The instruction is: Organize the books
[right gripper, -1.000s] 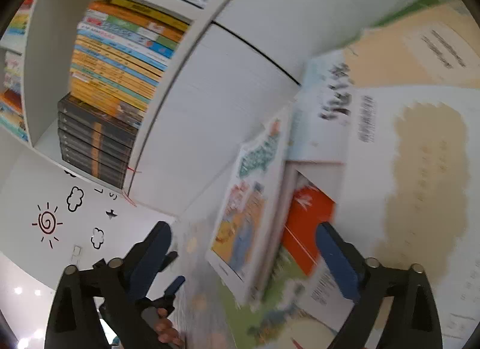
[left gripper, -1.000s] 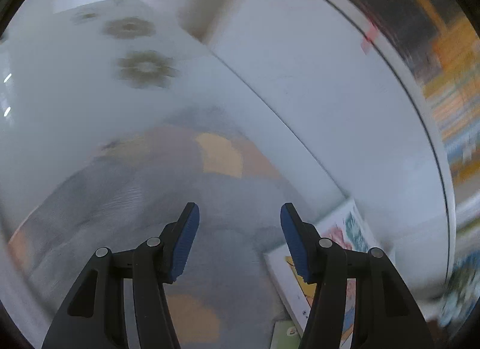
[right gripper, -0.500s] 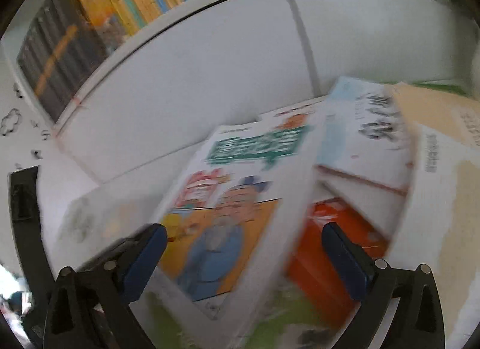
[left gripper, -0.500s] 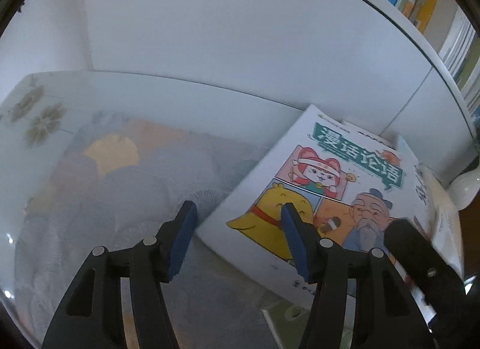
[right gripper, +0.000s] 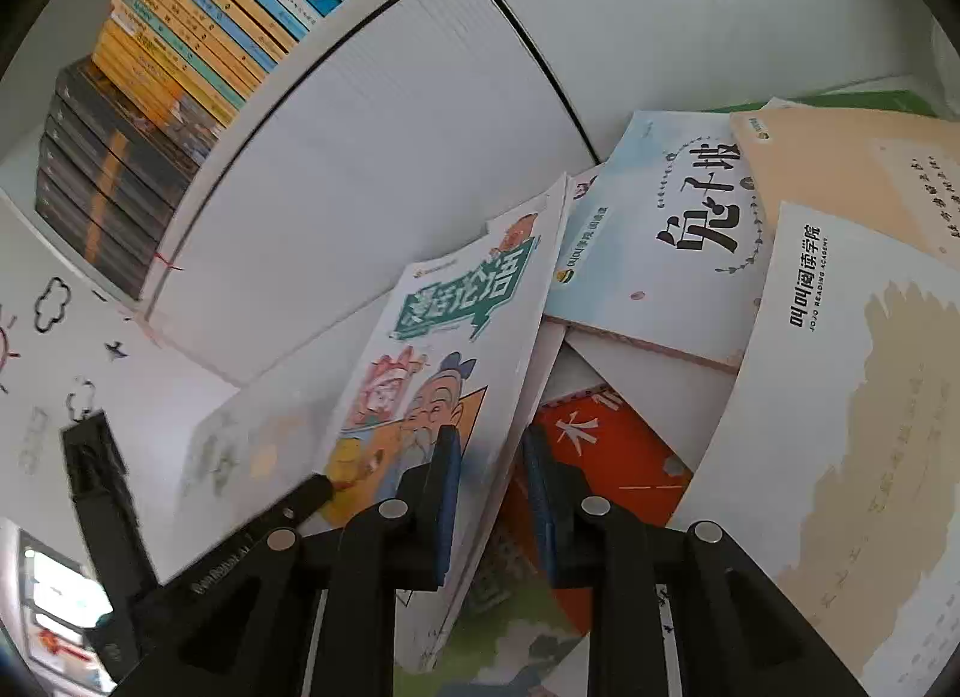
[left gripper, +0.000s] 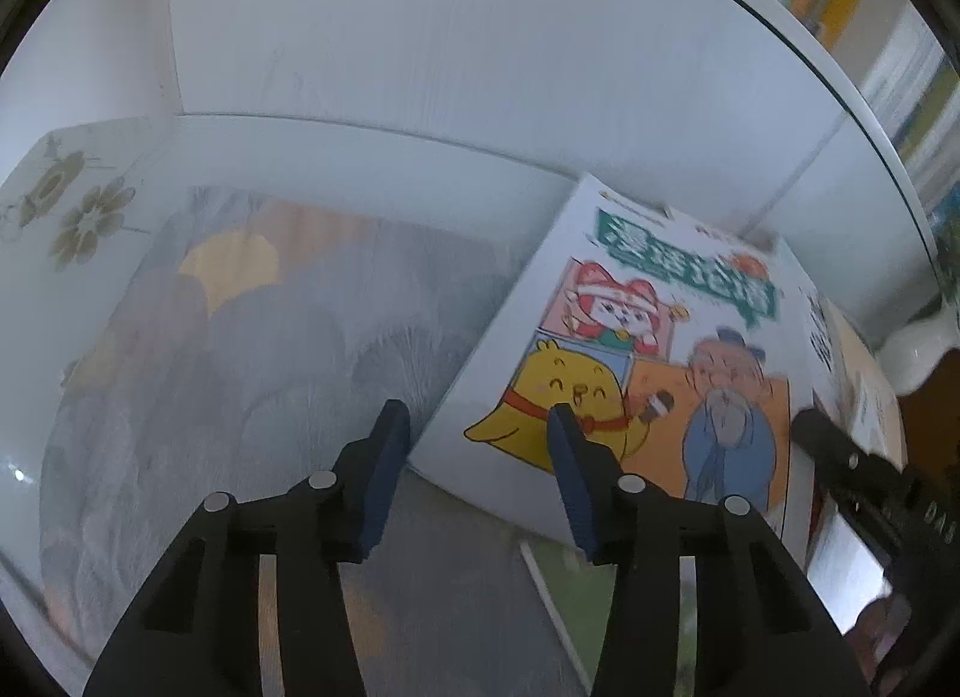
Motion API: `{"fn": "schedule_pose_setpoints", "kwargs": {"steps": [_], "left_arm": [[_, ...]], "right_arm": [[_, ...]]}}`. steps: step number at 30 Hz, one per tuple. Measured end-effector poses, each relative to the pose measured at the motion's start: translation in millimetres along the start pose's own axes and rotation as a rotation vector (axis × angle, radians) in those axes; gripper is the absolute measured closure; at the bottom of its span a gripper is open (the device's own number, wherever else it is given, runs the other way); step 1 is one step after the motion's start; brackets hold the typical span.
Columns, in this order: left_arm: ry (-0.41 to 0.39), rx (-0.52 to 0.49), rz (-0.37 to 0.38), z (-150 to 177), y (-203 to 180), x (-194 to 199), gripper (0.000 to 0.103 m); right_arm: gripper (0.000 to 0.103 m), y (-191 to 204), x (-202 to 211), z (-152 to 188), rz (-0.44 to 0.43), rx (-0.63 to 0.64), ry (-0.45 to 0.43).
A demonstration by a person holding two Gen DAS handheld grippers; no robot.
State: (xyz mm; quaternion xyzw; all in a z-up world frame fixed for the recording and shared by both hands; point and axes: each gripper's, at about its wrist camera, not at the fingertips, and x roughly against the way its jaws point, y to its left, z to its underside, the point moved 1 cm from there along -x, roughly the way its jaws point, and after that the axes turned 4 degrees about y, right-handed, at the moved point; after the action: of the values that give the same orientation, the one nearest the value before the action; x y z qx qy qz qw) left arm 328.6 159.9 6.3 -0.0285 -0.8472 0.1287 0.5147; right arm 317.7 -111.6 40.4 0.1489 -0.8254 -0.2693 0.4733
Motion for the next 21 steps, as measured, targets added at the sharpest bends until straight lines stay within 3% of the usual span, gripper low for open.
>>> {"fn": "schedule_pose_setpoints", "kwargs": {"steps": [4, 12, 17, 21], "left_arm": [[0.049, -0.029, 0.007, 20.1, -7.8, 10.5, 0.059], [0.154, -0.048, 0.035, 91.8, -20.8, 45.3, 0.061], [0.296, -0.023, 0.089, 177.0, -29.8, 74.8, 0.061], [0.331, 0.013, 0.100, 241.0, -35.2, 105.7, 0.061]], "right_arm": [[0.092, -7.7, 18.5, 15.9, -0.017, 0.037, 0.059], [0.094, -13.4, 67.0, 60.9, -0.069, 0.055, 0.117], [0.096, 8.4, 116.3, 104.9, -0.117, 0.156, 0.151], [0.096, 12.9, 155.4, 158.6, -0.133, 0.237, 0.223]]}}
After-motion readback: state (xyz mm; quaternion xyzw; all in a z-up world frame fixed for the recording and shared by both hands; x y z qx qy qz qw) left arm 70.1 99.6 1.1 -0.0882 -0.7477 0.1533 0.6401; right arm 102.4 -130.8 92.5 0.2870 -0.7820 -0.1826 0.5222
